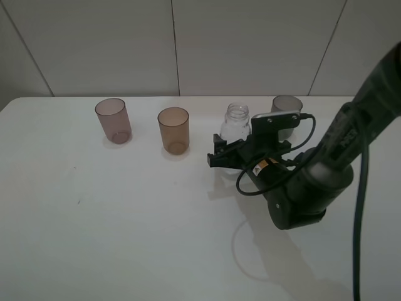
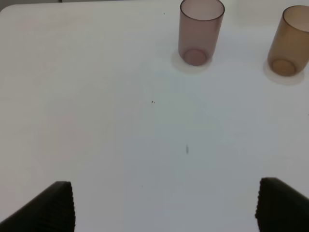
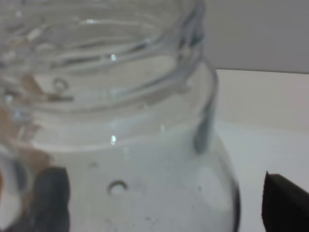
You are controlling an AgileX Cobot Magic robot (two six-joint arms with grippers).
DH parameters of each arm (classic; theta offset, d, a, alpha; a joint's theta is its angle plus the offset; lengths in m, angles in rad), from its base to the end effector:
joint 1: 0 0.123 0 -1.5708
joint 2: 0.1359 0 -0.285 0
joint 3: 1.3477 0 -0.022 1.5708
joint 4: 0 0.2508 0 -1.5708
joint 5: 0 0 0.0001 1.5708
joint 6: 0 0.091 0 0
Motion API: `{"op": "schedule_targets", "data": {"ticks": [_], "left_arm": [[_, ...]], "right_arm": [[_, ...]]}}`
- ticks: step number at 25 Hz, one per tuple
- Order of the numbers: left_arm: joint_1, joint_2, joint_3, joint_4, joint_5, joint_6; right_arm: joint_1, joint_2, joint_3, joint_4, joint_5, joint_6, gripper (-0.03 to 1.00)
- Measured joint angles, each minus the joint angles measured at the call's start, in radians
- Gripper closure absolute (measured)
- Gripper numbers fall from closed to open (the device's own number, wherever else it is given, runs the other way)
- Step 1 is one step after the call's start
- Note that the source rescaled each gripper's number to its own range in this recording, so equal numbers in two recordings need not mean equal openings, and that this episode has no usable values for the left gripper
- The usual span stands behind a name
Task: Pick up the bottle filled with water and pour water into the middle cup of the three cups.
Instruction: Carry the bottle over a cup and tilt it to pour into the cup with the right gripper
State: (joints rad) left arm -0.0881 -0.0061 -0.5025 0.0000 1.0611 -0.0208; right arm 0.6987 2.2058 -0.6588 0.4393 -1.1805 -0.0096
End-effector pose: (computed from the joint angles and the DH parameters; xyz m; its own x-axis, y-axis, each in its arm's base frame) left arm -0.0061 0.0005 0.2779 -0.4487 0.0187 -0.8935 0.0787 0.9967 -0.0186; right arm 0.2740 0.1834 0.0545 -0.2852 -0.0396 -0.9577 -0.2613 0.9645 0.0379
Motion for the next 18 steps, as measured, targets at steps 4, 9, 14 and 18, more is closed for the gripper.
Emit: {"op": "schedule_targets", "data": {"ticks": [4, 9, 14, 18], "left_arm": [[0.000, 0.000, 0.000, 0.000, 0.000, 0.000], [0.000, 0.000, 0.000, 0.000, 0.000, 0.000], [0.000, 0.000, 0.000, 0.000, 0.000, 0.000], [0.000, 0.000, 0.000, 0.000, 0.000, 0.000]], "right_arm": [[-0.001, 0.003, -0.019, -0.012, 0.026, 0.000, 0.96], [-0.001, -0.016, -0.019, -0.017, 0.068, -0.027, 0.97], [-0.001, -0.061, -0.017, -0.045, 0.134, -0.102, 0.97], [-0.001, -0.135, -0.017, -0.054, 0.199, -0.192, 0.97]]}}
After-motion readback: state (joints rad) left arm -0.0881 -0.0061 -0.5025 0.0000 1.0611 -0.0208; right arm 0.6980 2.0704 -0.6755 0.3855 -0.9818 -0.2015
